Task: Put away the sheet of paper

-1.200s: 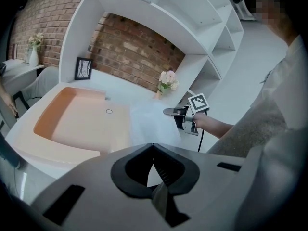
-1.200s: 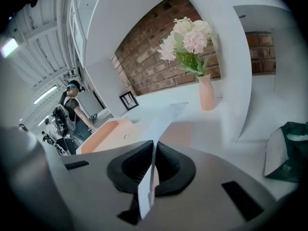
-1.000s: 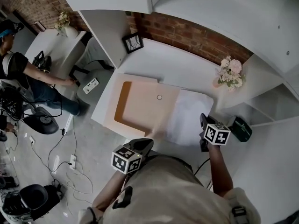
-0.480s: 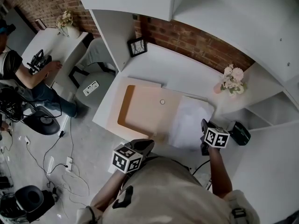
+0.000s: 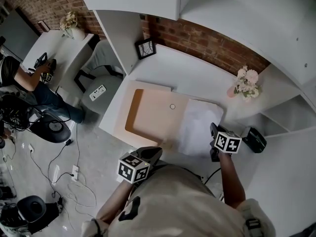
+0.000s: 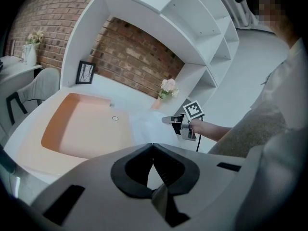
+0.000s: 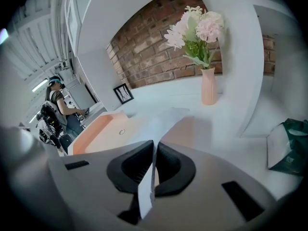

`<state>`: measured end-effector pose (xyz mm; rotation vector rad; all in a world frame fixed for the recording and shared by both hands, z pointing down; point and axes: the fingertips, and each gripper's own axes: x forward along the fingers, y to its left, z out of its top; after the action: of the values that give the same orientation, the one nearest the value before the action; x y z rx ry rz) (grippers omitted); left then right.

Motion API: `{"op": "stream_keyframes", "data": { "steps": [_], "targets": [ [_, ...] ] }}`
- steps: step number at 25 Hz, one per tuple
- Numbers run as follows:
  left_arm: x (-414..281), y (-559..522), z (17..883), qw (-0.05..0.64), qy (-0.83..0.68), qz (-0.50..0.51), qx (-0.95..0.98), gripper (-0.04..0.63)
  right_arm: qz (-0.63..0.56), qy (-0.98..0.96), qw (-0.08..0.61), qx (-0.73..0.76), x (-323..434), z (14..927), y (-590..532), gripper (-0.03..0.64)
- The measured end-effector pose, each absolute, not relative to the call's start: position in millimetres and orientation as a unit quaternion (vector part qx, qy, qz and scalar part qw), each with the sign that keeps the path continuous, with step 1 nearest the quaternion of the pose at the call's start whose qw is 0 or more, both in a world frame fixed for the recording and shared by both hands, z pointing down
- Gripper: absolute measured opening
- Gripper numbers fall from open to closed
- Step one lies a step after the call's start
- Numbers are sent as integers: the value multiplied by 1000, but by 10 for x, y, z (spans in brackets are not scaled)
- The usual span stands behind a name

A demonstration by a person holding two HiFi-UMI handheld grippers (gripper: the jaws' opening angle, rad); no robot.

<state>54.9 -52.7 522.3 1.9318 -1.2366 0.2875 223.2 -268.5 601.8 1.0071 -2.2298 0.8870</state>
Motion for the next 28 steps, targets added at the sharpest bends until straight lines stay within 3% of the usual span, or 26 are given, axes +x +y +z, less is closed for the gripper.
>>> {"op": "stream_keyframes", "data": {
  "steps": [28],
  "targets": [
    [297,-496,5209,390,-506,102,762,17,340,-832,251,359,1823,5986,-2684,28]
  ]
}}
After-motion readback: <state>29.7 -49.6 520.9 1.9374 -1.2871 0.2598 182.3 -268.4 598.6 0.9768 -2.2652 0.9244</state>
